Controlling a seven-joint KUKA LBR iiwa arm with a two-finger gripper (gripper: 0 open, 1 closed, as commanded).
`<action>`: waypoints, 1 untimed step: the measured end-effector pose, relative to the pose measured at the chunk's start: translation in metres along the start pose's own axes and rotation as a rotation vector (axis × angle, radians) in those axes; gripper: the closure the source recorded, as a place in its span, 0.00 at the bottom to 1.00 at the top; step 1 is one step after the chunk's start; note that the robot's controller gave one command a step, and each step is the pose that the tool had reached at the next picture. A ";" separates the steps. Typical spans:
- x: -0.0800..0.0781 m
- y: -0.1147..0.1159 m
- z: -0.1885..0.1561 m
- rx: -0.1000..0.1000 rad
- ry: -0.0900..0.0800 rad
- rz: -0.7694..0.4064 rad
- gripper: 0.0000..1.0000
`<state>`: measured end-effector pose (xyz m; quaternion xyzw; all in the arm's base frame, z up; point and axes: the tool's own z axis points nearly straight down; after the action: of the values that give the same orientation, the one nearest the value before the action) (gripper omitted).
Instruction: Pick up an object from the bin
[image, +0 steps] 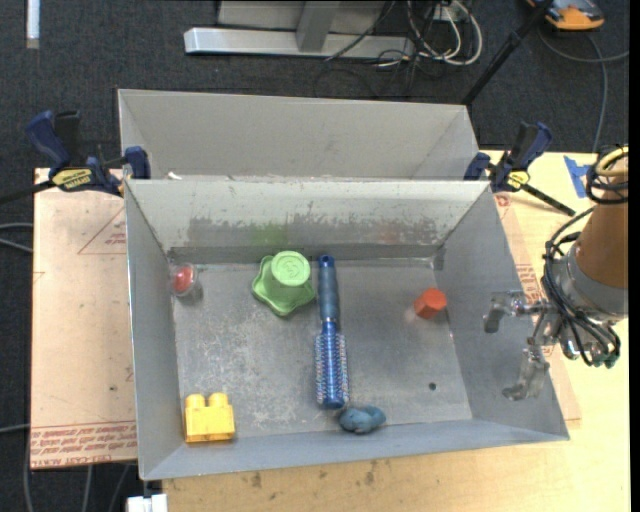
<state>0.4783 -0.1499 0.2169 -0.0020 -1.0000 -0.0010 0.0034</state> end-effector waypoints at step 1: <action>-0.045 0.029 0.110 -0.002 -0.002 -0.029 0.00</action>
Offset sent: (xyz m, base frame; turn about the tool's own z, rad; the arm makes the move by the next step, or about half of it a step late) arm 0.0448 0.0260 -0.1052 -0.0261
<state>0.5229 -0.1214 0.1067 0.0127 -0.9999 -0.0019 0.0022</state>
